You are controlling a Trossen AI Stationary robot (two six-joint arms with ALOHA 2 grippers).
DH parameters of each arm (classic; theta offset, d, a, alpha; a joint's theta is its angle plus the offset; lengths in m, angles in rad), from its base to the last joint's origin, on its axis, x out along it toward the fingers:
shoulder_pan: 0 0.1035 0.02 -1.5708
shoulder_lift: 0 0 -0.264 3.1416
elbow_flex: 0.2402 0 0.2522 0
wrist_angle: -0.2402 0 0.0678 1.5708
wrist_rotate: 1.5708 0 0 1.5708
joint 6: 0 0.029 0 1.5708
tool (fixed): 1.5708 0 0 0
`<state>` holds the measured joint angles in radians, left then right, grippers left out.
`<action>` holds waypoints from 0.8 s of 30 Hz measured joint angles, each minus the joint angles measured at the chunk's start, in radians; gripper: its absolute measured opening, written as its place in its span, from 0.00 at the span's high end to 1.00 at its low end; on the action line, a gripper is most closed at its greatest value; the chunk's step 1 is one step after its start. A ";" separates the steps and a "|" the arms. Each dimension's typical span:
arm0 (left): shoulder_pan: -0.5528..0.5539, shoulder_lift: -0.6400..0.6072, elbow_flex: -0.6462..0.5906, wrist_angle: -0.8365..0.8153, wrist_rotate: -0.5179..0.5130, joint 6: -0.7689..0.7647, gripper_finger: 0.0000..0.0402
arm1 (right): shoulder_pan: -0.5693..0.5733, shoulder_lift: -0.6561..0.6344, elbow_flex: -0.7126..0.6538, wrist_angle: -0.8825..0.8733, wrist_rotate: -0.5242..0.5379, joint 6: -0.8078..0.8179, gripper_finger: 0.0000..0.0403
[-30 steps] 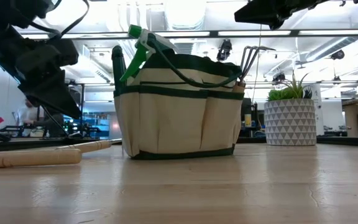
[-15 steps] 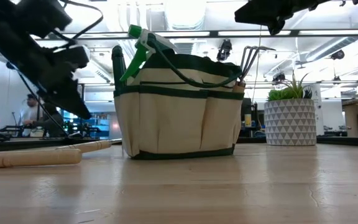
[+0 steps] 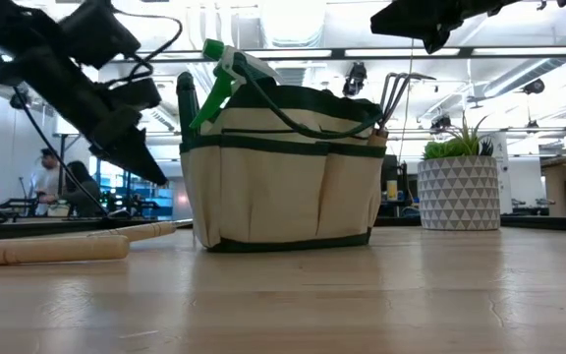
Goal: Pick & Place Garden tools in Gardening bag
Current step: Adjust the green gardening bag
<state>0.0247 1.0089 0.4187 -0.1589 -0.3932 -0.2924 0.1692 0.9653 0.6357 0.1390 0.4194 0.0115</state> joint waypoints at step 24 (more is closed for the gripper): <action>0.108 0.403 0.014 0.559 0.276 0.205 0.98 | 0.000 0.000 0.000 -0.005 0.002 -0.015 0.83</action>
<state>0.1326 1.4114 0.4329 0.4003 -0.1177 -0.0871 0.1692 0.9649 0.6357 0.1345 0.4210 -0.0032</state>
